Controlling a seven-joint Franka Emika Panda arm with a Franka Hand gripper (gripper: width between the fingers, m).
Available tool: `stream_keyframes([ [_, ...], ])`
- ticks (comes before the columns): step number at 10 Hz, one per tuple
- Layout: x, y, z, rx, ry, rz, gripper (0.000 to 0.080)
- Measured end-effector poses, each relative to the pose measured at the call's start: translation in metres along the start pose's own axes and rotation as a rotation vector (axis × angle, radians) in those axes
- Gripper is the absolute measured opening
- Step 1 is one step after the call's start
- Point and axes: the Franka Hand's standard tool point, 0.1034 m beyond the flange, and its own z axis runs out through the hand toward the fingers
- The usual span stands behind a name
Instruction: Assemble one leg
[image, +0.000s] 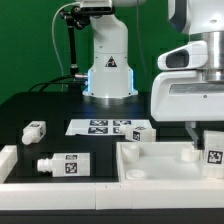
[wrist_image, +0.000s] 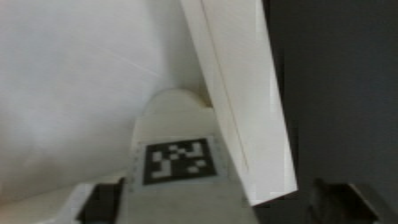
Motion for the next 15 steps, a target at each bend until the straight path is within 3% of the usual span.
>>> stream_keyframes([
  [1,0.0008,0.0048,0.0004,-0.006,-0.001,0.090,0.0403],
  [2,0.0018,0.0070,0.0004,-0.008,0.000,0.183,0.0290],
  [6,-0.0003,0.0058,0.0023,-0.024,-0.020,0.732,0.0290],
  [9,0.0014,0.0028,0.0030,-0.012,-0.048,1.208,0.0290],
  [13,0.0015,0.0031,0.0031,-0.007,-0.048,1.379,0.0290],
  [14,0.0011,0.0030,0.0033,-0.007,-0.047,1.319,0.0343],
  [15,-0.0015,0.0016,0.0036,-0.006,-0.045,1.157,0.0520],
])
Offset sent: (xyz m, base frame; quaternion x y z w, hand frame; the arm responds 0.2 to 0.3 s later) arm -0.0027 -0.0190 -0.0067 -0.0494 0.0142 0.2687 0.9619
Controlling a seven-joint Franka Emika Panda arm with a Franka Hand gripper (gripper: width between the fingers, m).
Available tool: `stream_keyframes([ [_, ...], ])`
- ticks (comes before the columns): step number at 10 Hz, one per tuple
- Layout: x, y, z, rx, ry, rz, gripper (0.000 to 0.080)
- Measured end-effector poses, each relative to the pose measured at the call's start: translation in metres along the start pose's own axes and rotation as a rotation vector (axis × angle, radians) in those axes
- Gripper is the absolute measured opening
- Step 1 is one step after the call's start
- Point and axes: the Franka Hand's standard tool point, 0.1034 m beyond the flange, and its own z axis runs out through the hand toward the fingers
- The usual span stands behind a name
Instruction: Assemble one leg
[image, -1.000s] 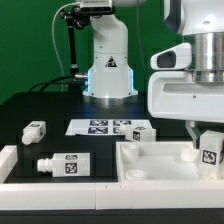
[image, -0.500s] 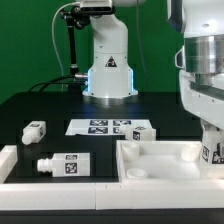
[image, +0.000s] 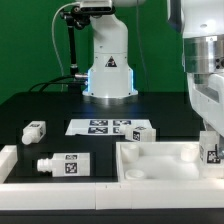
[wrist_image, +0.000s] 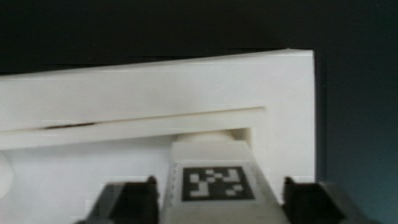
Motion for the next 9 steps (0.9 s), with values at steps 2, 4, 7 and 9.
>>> stream_keyframes([
  [2,-0.003,0.000,-0.006,0.002,-0.006,-0.312,0.0609],
  [4,0.002,0.003,-0.003,0.007,0.003,-0.543,0.0641],
  [7,0.005,0.003,-0.003,-0.001,0.015,-0.782,0.0649],
  [9,0.014,-0.002,-0.006,-0.010,0.060,-1.182,0.0649],
])
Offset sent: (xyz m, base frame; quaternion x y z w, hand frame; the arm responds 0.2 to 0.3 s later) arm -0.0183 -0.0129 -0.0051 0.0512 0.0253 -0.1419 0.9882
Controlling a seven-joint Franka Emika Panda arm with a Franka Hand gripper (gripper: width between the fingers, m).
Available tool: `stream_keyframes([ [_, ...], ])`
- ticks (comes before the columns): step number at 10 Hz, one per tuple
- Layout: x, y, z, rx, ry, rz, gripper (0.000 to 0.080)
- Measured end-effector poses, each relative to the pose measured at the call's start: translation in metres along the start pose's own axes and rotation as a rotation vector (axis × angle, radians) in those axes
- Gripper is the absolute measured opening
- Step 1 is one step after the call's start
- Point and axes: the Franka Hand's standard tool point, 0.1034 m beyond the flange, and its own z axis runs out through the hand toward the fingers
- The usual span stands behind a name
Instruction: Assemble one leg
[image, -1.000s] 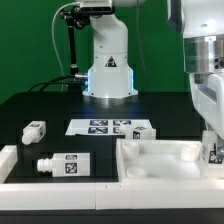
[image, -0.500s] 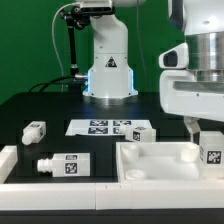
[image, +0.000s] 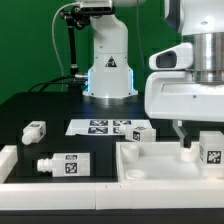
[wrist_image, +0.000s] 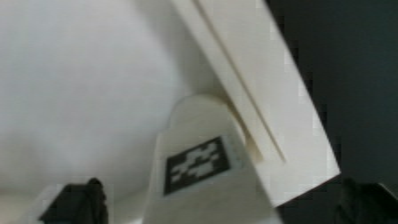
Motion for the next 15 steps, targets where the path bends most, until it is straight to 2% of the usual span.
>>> stream_keyframes([
  [1,-0.001,0.000,0.001,-0.001,-0.001,0.048,0.0649],
  [2,0.000,0.000,0.001,-0.001,-0.001,0.049,0.0554],
  [3,0.000,0.000,0.001,0.001,-0.001,0.088,0.0554],
  [4,-0.001,0.000,0.001,0.000,-0.002,0.180,0.0354],
  [5,0.000,0.002,0.001,-0.004,-0.002,0.216,0.0299],
  [8,0.000,0.006,0.001,-0.012,-0.004,0.343,0.0299],
  [9,0.001,0.010,0.000,-0.019,-0.004,0.358,0.0299],
  [13,0.001,0.009,0.000,-0.020,-0.007,0.350,0.0298],
  [14,0.001,0.007,-0.006,-0.016,-0.010,0.336,0.0299],
  [15,0.007,0.001,-0.026,0.005,0.000,0.326,0.0299],
])
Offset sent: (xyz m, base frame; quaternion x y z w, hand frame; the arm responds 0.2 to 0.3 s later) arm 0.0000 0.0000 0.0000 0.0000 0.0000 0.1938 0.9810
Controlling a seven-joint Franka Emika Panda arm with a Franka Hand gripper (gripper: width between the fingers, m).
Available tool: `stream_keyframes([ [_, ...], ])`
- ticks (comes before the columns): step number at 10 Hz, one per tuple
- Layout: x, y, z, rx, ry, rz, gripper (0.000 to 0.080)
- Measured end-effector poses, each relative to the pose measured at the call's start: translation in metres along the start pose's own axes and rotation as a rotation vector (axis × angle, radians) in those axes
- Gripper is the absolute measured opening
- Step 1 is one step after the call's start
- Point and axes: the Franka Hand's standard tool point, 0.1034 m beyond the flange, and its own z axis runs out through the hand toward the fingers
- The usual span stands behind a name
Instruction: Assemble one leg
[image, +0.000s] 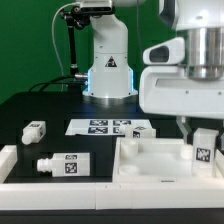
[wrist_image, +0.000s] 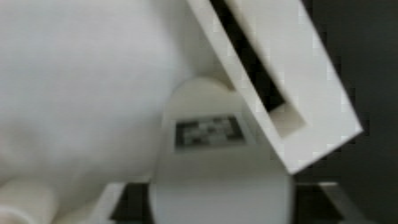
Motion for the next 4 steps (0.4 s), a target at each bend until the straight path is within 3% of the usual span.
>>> stream_keyframes([
  [2,0.0012,-0.0058,-0.0155,0.011,-0.002,0.011,0.0613],
  [4,0.0007,-0.0038,-0.0119,0.007,-0.004,0.012,0.0638],
])
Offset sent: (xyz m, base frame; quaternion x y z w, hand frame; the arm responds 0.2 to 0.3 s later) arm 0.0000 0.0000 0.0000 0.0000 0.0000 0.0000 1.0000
